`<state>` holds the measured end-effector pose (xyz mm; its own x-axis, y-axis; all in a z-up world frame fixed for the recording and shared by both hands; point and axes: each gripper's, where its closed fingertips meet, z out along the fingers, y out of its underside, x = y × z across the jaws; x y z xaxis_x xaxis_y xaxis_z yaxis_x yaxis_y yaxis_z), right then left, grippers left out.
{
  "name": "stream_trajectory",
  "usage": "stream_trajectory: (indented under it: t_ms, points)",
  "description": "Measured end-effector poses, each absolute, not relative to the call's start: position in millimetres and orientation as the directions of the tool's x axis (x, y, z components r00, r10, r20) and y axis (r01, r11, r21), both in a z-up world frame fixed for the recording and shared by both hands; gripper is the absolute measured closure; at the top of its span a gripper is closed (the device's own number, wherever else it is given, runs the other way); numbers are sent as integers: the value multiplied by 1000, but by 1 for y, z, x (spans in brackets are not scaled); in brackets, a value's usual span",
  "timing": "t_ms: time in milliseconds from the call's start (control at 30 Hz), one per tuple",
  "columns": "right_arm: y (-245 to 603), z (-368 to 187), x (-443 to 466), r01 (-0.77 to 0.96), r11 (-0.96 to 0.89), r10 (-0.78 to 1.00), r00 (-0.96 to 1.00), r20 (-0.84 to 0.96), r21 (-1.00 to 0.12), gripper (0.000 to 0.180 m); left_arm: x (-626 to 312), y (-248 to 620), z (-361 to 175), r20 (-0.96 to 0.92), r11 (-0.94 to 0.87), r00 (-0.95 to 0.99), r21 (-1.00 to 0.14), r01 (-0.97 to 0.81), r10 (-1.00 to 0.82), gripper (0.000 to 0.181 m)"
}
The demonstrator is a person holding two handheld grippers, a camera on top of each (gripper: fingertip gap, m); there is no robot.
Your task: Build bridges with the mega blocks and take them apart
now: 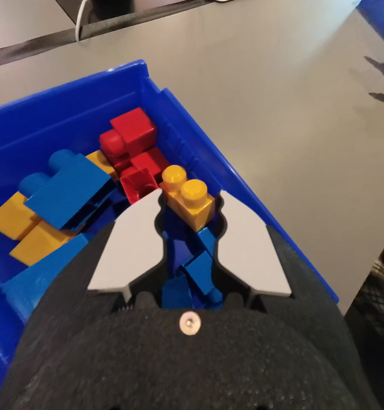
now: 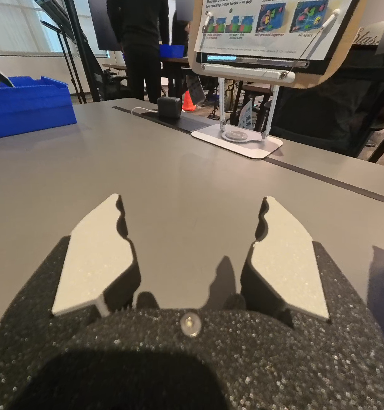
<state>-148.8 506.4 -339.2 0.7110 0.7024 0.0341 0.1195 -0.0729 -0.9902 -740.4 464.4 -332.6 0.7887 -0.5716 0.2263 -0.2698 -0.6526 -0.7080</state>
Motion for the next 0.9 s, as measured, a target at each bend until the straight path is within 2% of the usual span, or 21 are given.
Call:
stream_trajectory:
  t_ms: [433,667,800,900]
  points:
    - [512,-343,-143,154,-88,676,735,54,-984,65,-730,469,-350,278,-703,765,-646,-299,-581,137]
    - [515,-343,-142,159,-95,659,750,58,-983,65,-745,478,-364,149,-714,834,-610,-344,-531,137]
    - [515,-343,-144,163,-96,659,750,60,-982,65,-765,481,-360,115,-737,885,-608,-296,-451,133]
    - [516,-343,-147,163,-99,662,747,57,-982,65,-789,483,-350,55,-738,930,-626,-252,-364,137]
